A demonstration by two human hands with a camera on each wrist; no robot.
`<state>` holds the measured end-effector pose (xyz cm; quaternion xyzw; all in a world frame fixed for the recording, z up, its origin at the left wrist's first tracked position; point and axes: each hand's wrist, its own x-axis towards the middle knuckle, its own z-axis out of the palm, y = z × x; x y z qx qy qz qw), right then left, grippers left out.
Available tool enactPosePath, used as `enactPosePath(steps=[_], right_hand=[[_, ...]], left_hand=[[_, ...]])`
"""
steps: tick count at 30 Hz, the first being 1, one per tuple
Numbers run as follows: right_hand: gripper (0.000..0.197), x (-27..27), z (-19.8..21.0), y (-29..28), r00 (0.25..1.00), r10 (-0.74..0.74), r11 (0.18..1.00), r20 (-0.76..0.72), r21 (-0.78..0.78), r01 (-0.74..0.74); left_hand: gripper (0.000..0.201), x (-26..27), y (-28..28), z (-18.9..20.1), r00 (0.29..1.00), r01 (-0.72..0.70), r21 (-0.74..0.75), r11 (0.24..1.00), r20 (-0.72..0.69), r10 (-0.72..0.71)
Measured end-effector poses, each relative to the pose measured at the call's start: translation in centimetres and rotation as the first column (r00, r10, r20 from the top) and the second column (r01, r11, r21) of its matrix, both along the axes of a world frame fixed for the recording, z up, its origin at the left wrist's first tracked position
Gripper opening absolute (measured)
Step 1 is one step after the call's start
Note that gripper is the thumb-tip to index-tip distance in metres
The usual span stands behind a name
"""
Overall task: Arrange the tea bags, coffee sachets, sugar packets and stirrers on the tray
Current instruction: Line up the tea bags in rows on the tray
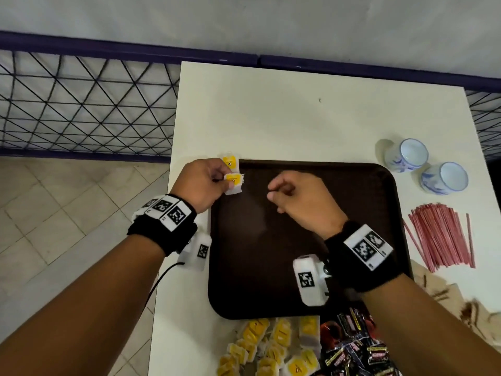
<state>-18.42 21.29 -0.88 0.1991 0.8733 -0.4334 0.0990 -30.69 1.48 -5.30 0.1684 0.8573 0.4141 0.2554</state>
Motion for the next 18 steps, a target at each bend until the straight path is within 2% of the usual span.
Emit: enactPosePath(steps=[4,7,10,13,15,18], right_hand=[[0.008,9.7,0.2,0.7,0.989,0.003,0.999,0.147,-0.041,0.003],[0.012,15.1,-0.3,0.9,0.965,-0.017,0.997,0.26,-0.066,0.036],[0.015,17.9,-0.2,0.1,0.957,0.002,0.996,0.291,-0.087,0.024],[0.012,19.4,-0.2,-1.7,0.954,0.059,0.995,0.295,-0.095,-0.032],[0.009,20.3,-0.4,-2.9,0.95,0.092,0.995,0.3,-0.065,-0.076],[0.007,21.6,-0.6,-4.4,0.934,0.116,0.993,0.339,-0.03,-0.112]], left_hand=[[0.018,-0.4,1.1,0.0,0.997,-0.023,-0.008,1.0,-0.075,0.022],[0.011,-0.8,1.7,0.0,0.983,-0.018,-0.113,0.993,-0.183,-0.003],[0.014,-1.4,1.9,-0.2,0.969,-0.033,-0.158,0.987,-0.248,-0.007],[0.036,-1.3,1.7,0.0,0.953,-0.084,-0.153,0.985,-0.299,0.035],[0.043,-0.6,1.4,0.7,0.931,-0.112,-0.157,0.981,-0.363,0.048],[0.03,2.5,0.2,2.5,0.919,-0.048,-0.109,0.993,-0.394,0.001]])
